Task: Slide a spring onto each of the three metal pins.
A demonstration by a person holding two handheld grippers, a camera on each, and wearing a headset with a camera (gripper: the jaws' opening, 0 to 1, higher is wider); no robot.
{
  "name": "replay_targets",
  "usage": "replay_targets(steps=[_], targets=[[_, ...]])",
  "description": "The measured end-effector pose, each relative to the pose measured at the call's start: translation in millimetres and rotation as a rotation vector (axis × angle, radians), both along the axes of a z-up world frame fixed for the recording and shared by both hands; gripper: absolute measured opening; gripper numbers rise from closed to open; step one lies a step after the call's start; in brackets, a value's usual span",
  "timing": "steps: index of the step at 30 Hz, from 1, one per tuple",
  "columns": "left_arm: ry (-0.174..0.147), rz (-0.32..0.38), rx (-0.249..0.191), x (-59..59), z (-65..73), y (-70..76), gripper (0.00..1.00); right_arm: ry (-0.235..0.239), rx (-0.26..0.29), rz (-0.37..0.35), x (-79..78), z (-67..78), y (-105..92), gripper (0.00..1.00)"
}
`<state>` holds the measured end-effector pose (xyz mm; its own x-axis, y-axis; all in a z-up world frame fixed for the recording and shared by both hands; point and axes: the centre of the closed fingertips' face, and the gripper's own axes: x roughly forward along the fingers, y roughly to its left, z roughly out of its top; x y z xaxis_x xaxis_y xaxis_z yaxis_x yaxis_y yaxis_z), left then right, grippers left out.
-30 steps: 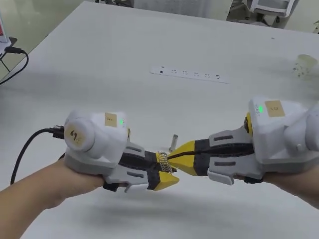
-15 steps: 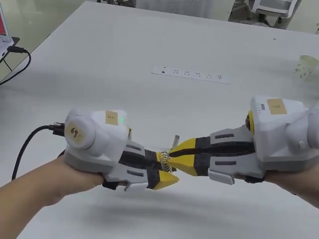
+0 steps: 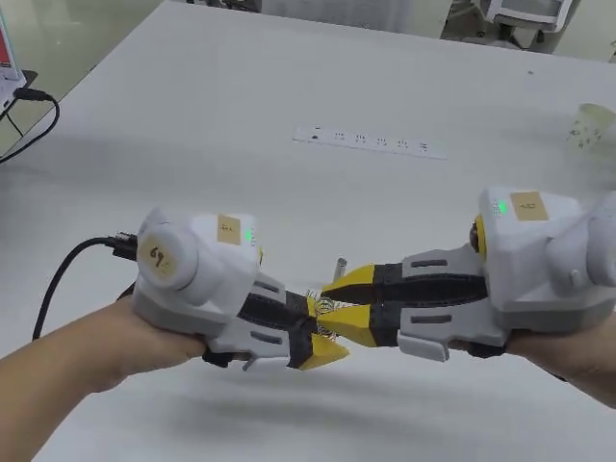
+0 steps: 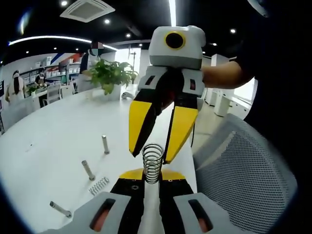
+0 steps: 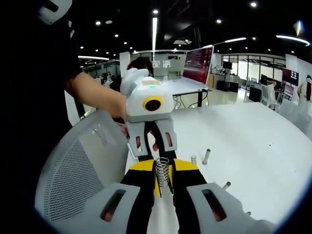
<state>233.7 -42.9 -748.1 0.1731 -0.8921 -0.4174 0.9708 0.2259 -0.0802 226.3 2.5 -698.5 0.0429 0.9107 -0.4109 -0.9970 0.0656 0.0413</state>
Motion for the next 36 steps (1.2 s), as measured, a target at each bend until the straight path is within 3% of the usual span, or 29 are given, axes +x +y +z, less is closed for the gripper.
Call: replay_targets(steps=[10, 17, 23, 25, 29, 36], targets=[[-0.003, 0.016, -0.006, 3.4, 2.7, 5.2, 0.02, 0.003, 0.013, -0.018, 3.0, 0.6, 0.2, 0.08], [0.022, 0.047, -0.048, 4.4, 5.5, 10.7, 0.02, -0.001, 0.032, -0.029, 4.7, 2.8, -0.8, 0.08], [0.025, 0.051, -0.044, 3.8, 4.7, 9.5, 0.03, -0.039, 0.019, -0.016, 3.1, 2.9, 1.2, 0.07], [0.044, 0.061, -0.053, 4.6, 6.1, 9.5, 0.03, -0.039, 0.022, -0.019, 4.0, 4.1, 0.9, 0.07], [0.046, 0.065, -0.059, 5.1, 7.9, 8.7, 0.03, -0.037, 0.024, -0.024, 5.6, 5.4, -0.7, 0.07], [0.053, 0.078, -0.027, 5.6, 0.6, 12.2, 0.1, -0.056, 0.031, -0.048, 12.3, 9.7, -3.3, 0.08]])
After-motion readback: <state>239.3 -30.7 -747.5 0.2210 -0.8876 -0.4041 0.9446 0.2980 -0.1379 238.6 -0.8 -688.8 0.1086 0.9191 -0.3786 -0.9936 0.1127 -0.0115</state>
